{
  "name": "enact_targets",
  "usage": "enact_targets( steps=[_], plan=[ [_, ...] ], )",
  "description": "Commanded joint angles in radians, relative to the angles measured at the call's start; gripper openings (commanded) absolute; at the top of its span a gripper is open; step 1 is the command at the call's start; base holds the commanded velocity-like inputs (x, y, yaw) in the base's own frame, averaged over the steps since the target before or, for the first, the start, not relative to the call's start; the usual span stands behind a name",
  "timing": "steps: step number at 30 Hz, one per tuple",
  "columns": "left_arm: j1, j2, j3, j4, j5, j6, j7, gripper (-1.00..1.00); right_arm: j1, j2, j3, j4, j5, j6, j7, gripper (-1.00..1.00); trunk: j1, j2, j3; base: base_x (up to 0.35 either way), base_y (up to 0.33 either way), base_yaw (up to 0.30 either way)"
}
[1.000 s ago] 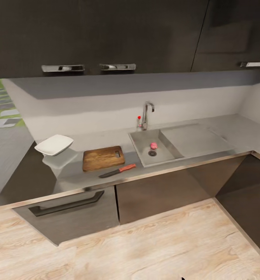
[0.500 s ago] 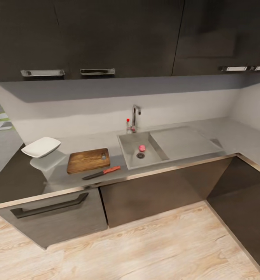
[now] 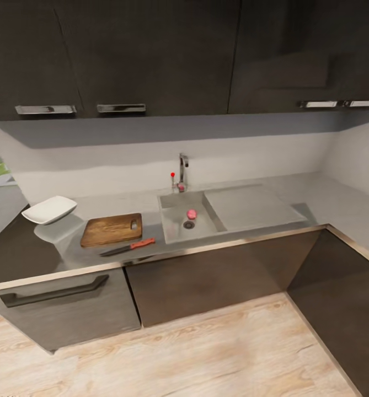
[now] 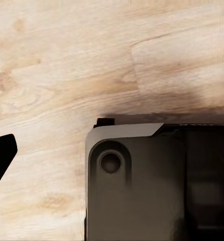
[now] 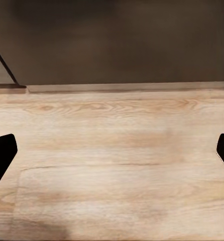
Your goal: In the kitchen, take the Vidalia onion out of the sink, dice it on the chopping board with the paring knife, put the diced onion into the bowl on the countertop, then place both the paring knife and the chopping board into the sink.
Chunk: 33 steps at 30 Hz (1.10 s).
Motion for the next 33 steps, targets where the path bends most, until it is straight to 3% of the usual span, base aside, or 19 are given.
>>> enact_targets(
  steps=[1, 33],
  plan=[
    [0.000, 0.000, 0.000, -0.001, 0.000, -0.002, 0.000, 1.00, 0.000, 0.000, -0.001, -0.001, 0.009, 0.000, -0.004, 1.00, 0.001, -0.002, 0.000, 0.090, -0.304, 0.135],
    [0.000, 0.000, 0.000, -0.001, 0.000, -0.001, 0.000, 1.00, 0.001, 0.000, 0.001, 0.001, 0.010, 0.000, -0.003, 1.00, 0.001, -0.002, 0.046, 0.101, -0.304, 0.184]
  ],
)
